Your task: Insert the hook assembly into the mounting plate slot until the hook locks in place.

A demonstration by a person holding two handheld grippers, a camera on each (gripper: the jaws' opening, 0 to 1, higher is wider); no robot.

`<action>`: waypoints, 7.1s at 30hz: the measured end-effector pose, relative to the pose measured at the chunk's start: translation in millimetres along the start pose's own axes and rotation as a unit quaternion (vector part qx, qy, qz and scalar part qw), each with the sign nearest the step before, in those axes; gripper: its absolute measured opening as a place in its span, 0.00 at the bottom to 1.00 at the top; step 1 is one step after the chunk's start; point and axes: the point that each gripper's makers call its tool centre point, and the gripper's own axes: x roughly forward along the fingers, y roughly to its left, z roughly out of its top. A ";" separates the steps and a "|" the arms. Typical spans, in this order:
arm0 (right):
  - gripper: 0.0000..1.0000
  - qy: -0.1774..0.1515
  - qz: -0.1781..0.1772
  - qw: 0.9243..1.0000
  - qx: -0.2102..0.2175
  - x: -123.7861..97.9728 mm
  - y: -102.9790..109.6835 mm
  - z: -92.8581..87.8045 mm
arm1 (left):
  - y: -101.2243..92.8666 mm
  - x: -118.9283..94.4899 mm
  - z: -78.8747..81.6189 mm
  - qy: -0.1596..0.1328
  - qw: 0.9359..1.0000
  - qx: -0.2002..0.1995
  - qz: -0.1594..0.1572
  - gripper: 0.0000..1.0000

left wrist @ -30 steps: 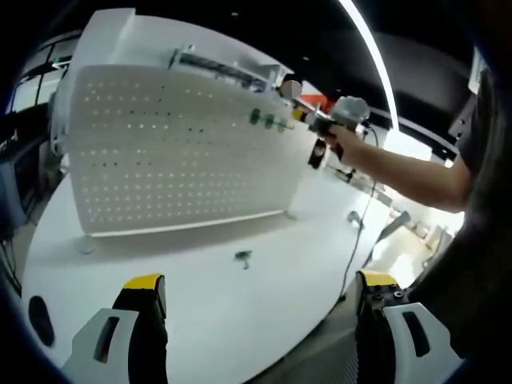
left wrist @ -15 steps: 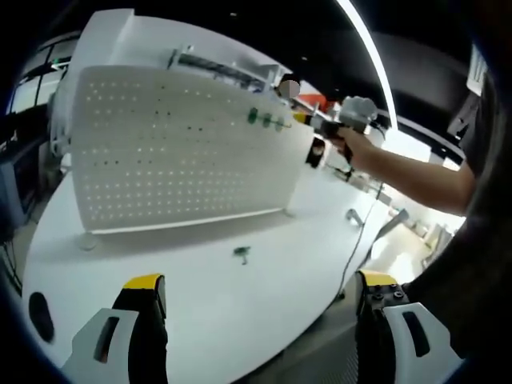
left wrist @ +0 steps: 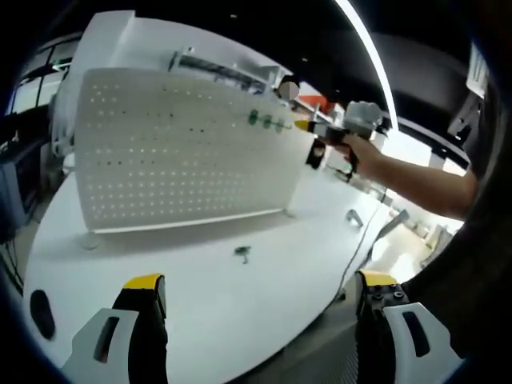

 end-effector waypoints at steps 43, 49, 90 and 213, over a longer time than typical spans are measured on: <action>0.24 0.131 0.120 0.984 0.025 -115.4 125.5 -118.1 | -14.7 -5.9 -6.3 0.004 1.000 0.005 -0.007 1.00; 0.24 0.145 0.128 0.980 0.043 -133.0 141.4 -129.7 | -14.9 -6.6 -8.2 0.012 1.000 0.011 -0.009 1.00; 0.26 0.249 0.235 0.939 0.038 -228.9 194.1 -185.4 | -8.1 2.2 -20.8 0.038 0.999 -0.002 -0.009 0.97; 0.03 0.332 0.322 0.884 -0.072 -13.1 199.6 -293.0 | 35.2 4.9 -42.6 0.059 0.995 -0.071 0.041 0.95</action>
